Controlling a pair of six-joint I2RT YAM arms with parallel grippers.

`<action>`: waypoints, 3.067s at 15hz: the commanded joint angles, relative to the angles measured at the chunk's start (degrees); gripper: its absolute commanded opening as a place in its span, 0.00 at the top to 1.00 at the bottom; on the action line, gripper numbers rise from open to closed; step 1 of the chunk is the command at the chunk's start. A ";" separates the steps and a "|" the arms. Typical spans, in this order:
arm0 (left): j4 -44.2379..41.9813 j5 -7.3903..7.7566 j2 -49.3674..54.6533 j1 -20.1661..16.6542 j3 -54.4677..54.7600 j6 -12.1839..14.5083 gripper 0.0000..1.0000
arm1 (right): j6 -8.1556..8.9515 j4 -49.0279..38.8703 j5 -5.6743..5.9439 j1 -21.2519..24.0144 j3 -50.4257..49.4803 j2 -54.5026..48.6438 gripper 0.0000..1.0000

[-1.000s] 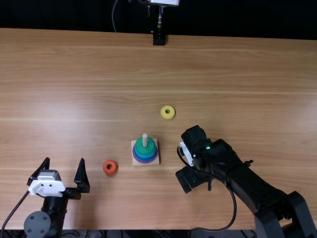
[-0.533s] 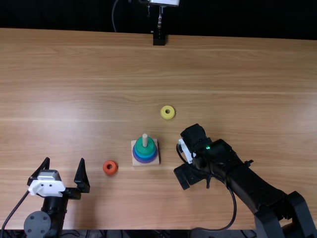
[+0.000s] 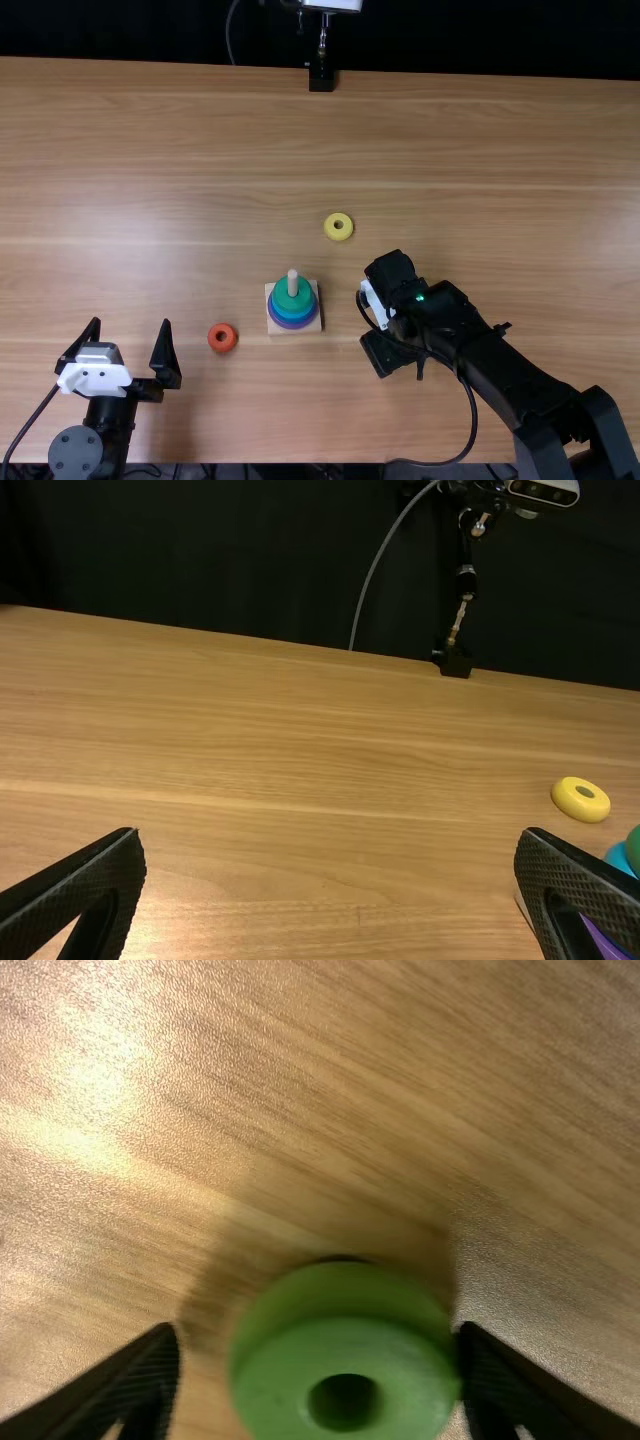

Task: Build the Hanoi tower: stack the rings onto the peg from bottom to top in this color order: purple, dark blue, light blue, dark green, light green, yellow, orange.

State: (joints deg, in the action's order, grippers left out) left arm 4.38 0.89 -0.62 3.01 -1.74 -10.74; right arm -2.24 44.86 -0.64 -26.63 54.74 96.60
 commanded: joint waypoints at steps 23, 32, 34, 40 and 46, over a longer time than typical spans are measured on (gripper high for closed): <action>-0.27 0.70 0.62 0.33 1.74 -0.02 0.00 | -0.71 22.07 -0.41 -7.03 47.74 1.75 1.00; -0.27 0.70 0.62 0.33 1.74 -0.12 0.00 | 0.03 22.28 -0.52 -12.92 52.13 7.11 1.00; -0.27 0.59 0.62 0.33 1.74 -0.02 0.00 | 0.13 21.96 -0.41 -14.85 52.40 7.20 1.00; -0.27 0.59 0.62 0.33 1.74 -0.12 0.00 | 0.24 21.65 -0.41 -15.47 52.84 8.70 1.00; -0.27 0.59 0.62 0.33 1.74 -0.12 0.00 | 0.13 21.54 -0.41 -15.47 52.93 9.84 1.00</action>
State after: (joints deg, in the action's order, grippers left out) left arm 4.36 0.86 -0.62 3.01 -1.74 -10.76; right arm -2.44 66.41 -0.62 -41.91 105.82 105.10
